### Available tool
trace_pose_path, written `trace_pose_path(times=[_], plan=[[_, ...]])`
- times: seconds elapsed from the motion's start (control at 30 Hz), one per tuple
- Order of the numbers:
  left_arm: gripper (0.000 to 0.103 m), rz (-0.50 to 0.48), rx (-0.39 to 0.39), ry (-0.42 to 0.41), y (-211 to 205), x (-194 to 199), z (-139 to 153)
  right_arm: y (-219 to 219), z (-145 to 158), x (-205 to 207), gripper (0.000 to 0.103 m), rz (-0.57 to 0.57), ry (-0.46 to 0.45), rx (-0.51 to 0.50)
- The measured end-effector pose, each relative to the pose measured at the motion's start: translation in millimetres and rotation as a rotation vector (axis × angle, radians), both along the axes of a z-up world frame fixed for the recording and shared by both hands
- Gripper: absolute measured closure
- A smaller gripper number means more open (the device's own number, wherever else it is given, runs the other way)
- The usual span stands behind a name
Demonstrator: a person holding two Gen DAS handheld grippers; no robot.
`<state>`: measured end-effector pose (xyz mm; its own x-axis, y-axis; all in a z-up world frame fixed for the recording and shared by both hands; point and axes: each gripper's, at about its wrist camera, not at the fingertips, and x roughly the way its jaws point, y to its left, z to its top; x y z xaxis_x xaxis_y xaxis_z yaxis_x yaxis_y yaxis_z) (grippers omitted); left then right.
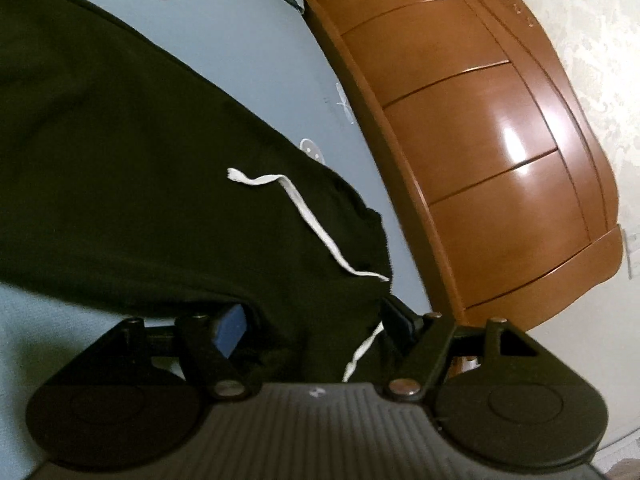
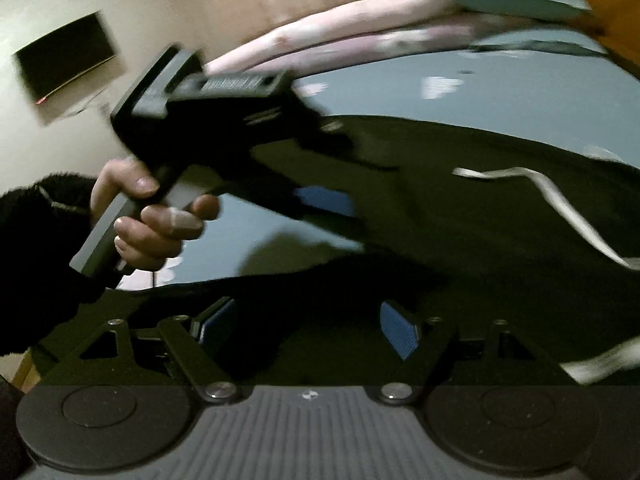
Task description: Fold clothes
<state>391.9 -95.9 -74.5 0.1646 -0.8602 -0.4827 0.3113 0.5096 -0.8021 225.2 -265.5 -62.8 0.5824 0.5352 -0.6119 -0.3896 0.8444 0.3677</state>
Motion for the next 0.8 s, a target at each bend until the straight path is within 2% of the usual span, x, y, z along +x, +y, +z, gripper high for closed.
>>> trace_pose_path(times=[0.07, 0.17, 0.3, 0.4, 0.5, 0.6, 0.7, 0.8], plan=[[0.03, 0.004, 0.008, -0.006, 2, -2, 0, 12, -10, 18, 0.02, 0.057, 0.016, 0.006], [0.03, 0.006, 0.017, 0.003, 6, -3, -2, 23, -34, 44, 0.019, 0.055, 0.063, -0.029], [0.03, 0.02, 0.016, -0.002, 12, -7, -1, 24, -39, 49, 0.016, 0.072, 0.022, 0.022], [0.029, 0.032, 0.034, -0.018, 19, -14, 1, 21, -31, 40, 0.016, 0.056, 0.04, 0.016], [0.029, 0.033, 0.093, -0.035, 30, -28, 3, 10, -21, 19, 0.016, 0.031, 0.052, 0.035], [0.028, 0.0, 0.115, -0.04, 40, -49, 1, -4, -12, -3, 0.016, -0.012, 0.057, 0.038], [0.027, -0.006, 0.123, -0.02, 47, -67, -11, -20, -9, -15, 0.016, -0.069, 0.061, 0.035], [0.029, 0.043, 0.179, 0.021, 58, -75, -32, -29, -7, -15, 0.017, -0.118, 0.053, 0.041]])
